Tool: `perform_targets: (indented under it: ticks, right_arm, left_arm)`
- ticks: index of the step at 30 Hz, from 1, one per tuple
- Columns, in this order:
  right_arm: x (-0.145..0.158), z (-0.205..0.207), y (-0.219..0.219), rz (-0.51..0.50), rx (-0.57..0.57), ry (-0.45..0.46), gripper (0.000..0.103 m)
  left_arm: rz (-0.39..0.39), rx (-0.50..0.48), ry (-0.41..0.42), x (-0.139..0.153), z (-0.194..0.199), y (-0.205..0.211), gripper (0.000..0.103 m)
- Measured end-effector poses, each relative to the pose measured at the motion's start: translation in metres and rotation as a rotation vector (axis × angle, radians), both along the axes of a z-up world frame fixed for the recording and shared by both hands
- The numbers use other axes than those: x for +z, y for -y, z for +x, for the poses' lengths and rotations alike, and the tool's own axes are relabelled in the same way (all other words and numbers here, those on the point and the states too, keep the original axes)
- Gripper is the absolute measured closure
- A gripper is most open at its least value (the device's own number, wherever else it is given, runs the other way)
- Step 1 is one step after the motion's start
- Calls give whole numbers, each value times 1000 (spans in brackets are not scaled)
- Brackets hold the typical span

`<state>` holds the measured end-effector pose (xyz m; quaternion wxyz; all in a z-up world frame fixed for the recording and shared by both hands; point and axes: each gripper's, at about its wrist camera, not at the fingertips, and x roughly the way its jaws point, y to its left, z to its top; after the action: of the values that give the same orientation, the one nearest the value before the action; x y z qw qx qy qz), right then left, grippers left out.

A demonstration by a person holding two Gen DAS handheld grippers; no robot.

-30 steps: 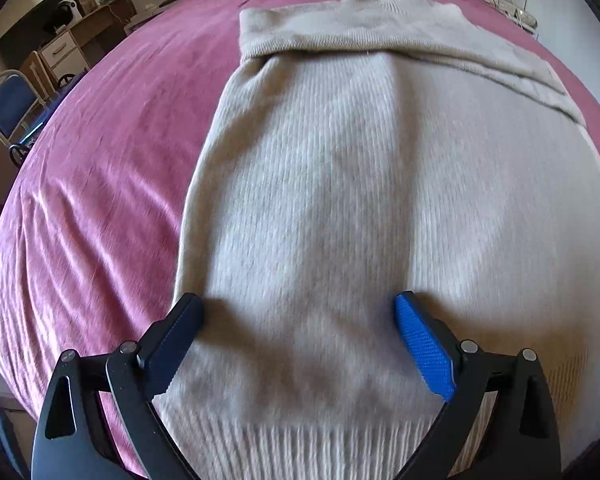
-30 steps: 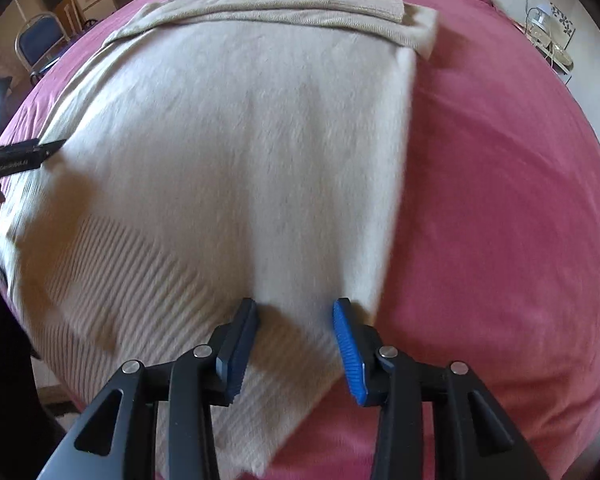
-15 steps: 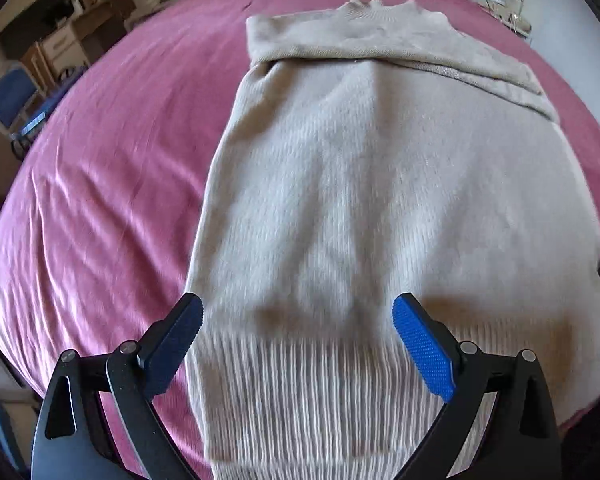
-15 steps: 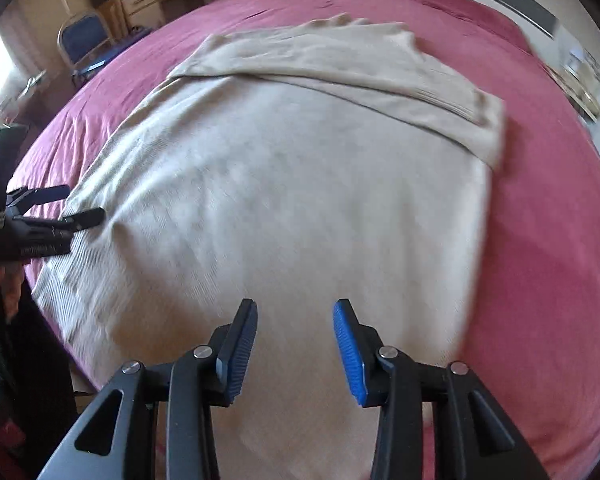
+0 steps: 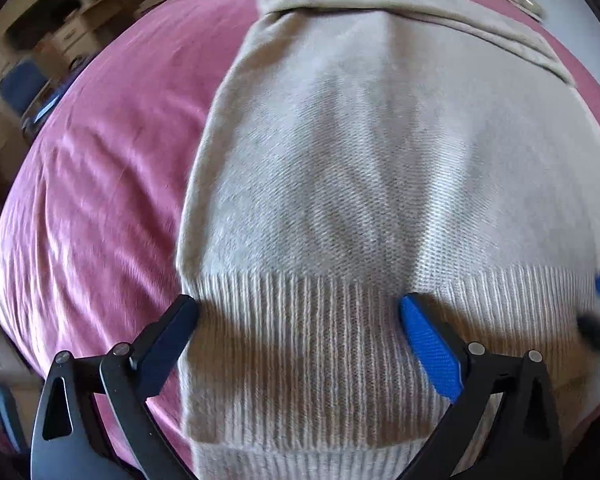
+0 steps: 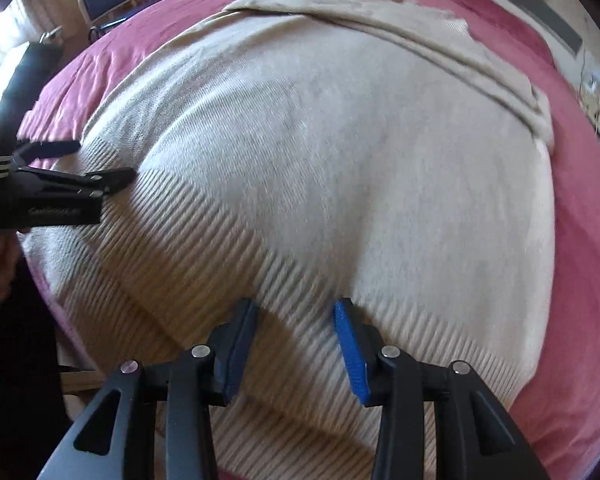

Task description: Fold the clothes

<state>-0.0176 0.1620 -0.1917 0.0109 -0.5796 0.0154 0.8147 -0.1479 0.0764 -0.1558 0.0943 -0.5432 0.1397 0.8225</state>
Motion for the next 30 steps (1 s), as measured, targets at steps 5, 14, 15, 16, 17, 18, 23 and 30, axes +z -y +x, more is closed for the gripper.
perform_targets:
  ticks: [5, 14, 15, 16, 17, 18, 23, 30]
  right_arm:
    - [5, -10, -6, -26, 13, 94, 61]
    - [47, -85, 41, -102, 99, -61, 61]
    - [41, -99, 49, -73, 114, -60, 61]
    - [34, -113, 58, -45, 128, -59, 61]
    - [28, -120, 59, -20, 131, -45, 61]
    - [22, -127, 60, 4, 133, -30, 61]
    - [-1, -101, 41, 16, 142, 23, 61]
    - [-7, -45, 20, -33, 136, 9, 59]
  left_arm:
    - [-8, 2, 3, 4, 19, 1, 1]
    - [39, 50, 46, 6, 34, 7, 1]
    - [42, 57, 51, 6, 35, 8, 1]
    - [45, 62, 58, 7, 37, 8, 1]
    - [48, 67, 63, 7, 39, 8, 1]
    - [51, 70, 68, 7, 40, 8, 1]
    - [54, 76, 79, 6, 46, 4, 0]
    - [47, 72, 77, 9, 56, -6, 0]
